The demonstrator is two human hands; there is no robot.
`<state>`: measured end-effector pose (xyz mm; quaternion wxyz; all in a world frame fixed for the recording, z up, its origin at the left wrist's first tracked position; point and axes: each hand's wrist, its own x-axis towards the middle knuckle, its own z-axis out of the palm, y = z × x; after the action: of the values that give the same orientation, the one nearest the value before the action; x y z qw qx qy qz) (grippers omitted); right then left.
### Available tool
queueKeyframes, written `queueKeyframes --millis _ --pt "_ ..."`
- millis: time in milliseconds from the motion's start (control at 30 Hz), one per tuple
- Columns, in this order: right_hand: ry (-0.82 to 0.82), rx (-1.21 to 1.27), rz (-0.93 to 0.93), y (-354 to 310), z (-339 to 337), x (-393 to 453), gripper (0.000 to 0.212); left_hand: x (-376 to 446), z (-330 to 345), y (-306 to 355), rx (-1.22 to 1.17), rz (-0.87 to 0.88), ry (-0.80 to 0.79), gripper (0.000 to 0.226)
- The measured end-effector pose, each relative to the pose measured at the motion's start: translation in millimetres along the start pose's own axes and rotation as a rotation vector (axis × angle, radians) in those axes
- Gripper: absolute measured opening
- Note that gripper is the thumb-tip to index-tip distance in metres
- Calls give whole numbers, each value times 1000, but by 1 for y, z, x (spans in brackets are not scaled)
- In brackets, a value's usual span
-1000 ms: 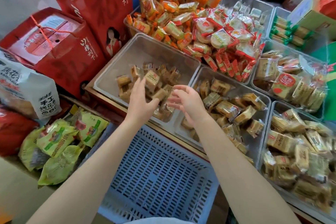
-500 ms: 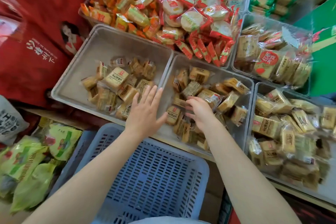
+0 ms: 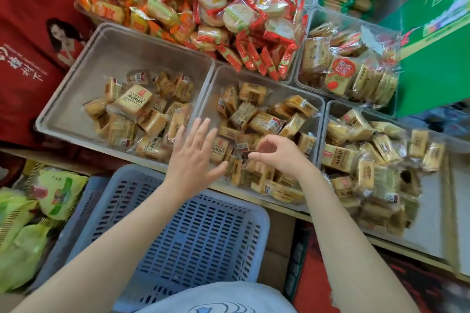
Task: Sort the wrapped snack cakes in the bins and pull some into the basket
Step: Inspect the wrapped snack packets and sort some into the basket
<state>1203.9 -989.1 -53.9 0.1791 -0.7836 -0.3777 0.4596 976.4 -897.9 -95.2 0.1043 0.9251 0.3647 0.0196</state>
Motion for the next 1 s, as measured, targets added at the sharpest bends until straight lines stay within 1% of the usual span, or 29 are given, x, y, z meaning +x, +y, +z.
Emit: queueKeyframes --millis 67,167,300,400,567,667,800,900,1000 --pt "-10 -13 37 18 -6 -12 34 -16 10 32 -39 51 -29 87" --pt "-28 -59 35 38 -5 -23 46 -40 26 61 -26 46 -103 91" --pt "-26 -151 2 42 0 -27 70 -51 32 61 3 19 -149 88" --pt "-9 -119 29 41 -2 -29 74 -49 29 62 -28 -7 -170 90" --pt "-70 -161 33 36 4 -32 73 -49 29 63 -73 -33 -151 90" --pt "-160 -101 8 35 3 -37 84 -48 27 63 -94 -45 -152 92" --pt "-268 -106 5 34 -4 -40 98 -48 23 64 -94 -44 -177 93" --pt "-235 -115 8 34 -5 -39 105 -47 23 64 -101 -50 -177 93" --pt "-139 -75 35 35 4 -43 103 -47 21 64 -93 -64 -200 94"
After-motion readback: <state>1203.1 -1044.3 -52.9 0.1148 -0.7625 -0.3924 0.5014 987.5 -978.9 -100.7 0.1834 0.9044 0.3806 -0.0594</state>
